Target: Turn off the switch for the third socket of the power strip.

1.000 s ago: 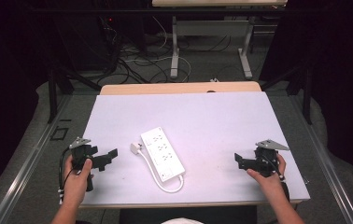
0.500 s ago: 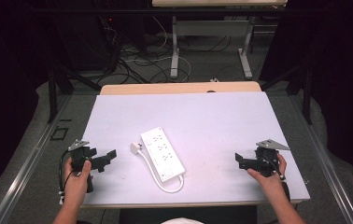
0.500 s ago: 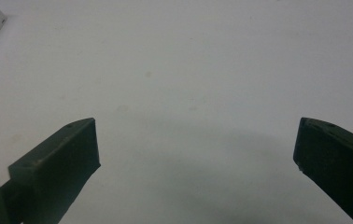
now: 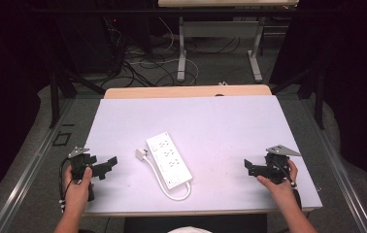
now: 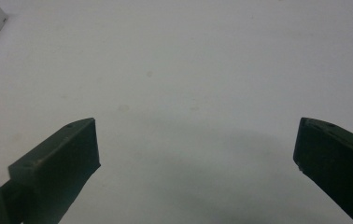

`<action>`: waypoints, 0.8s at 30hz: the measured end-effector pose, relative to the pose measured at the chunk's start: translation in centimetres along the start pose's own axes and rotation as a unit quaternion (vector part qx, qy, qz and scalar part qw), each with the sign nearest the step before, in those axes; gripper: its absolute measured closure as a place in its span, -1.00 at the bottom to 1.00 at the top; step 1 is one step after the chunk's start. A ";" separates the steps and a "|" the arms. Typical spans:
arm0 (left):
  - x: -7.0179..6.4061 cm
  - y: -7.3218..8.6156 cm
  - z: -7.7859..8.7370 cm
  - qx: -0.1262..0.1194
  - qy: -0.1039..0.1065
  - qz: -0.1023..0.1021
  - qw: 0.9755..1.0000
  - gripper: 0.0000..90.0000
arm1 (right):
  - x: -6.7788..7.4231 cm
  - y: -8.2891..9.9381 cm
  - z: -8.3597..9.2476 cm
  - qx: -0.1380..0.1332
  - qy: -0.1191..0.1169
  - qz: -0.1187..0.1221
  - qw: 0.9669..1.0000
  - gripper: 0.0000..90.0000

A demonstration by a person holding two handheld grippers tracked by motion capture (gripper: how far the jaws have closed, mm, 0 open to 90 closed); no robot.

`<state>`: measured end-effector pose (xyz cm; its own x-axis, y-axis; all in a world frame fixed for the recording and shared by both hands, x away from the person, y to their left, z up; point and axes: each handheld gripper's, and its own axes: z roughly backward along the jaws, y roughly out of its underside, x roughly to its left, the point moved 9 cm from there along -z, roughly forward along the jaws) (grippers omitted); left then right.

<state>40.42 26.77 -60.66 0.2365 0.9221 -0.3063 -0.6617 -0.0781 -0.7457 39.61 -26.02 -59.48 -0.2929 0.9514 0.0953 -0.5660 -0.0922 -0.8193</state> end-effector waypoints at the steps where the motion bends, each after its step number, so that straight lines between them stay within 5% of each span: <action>1: 0.0 0.0 0.0 0.000 -0.001 0.000 1.000 -0.87 | 0.0 0.0 0.0 0.000 0.000 0.000 1.000 -1.00; 24: 0.6 0.5 -0.2 0.014 -0.002 0.008 1.000 -0.86 | 0.2 0.1 -0.2 0.004 -0.005 0.000 1.000 -1.00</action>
<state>40.38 27.16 -61.38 0.2232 0.9224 -0.3153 -0.6856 -0.0814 -0.7234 39.64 -25.83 -59.64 -0.3009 0.9482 0.1022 -0.5718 -0.0936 -0.8150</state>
